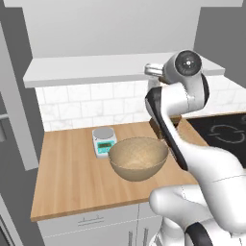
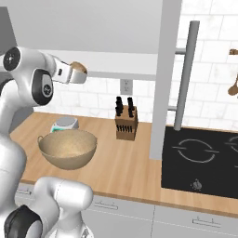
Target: Open the cabinet, pick up the bread from the cabinet and place it in the basket. Then move the basket to the dining counter.
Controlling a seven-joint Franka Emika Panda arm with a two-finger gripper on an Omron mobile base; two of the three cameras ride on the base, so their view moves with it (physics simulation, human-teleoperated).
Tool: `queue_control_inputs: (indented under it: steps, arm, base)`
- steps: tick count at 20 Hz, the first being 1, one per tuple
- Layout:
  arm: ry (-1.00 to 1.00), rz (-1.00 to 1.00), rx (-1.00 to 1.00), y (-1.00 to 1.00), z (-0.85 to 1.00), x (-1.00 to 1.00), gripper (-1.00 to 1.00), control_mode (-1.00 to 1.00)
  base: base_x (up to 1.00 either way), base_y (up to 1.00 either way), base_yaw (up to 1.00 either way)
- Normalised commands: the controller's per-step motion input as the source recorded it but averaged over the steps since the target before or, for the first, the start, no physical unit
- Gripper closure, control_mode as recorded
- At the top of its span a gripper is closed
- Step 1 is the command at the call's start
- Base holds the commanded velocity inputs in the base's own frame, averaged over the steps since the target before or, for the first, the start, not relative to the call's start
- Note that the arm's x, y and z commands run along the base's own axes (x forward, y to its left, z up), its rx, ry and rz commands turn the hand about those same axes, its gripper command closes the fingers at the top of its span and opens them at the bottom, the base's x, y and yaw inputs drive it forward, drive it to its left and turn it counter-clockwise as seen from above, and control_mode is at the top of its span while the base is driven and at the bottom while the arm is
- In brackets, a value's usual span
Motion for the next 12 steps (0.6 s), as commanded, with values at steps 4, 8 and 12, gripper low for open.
queue_control_inputs:
  steps: [4,8,12]
  arm:
    - [0.11,-0.05,0.00,0.13,-0.25,-1.00,1.00,-1.00]
    - [0.18,-0.05,0.00,0.21,-0.64,-0.96,1.00,-1.00]
    - [0.12,-0.01,0.00,0.08,-0.98,-0.79,1.00,-1.00]
  base:
    - [0.00,0.00,0.00]
    - [0.00,0.00,0.00]
    - [0.00,0.00,0.00]
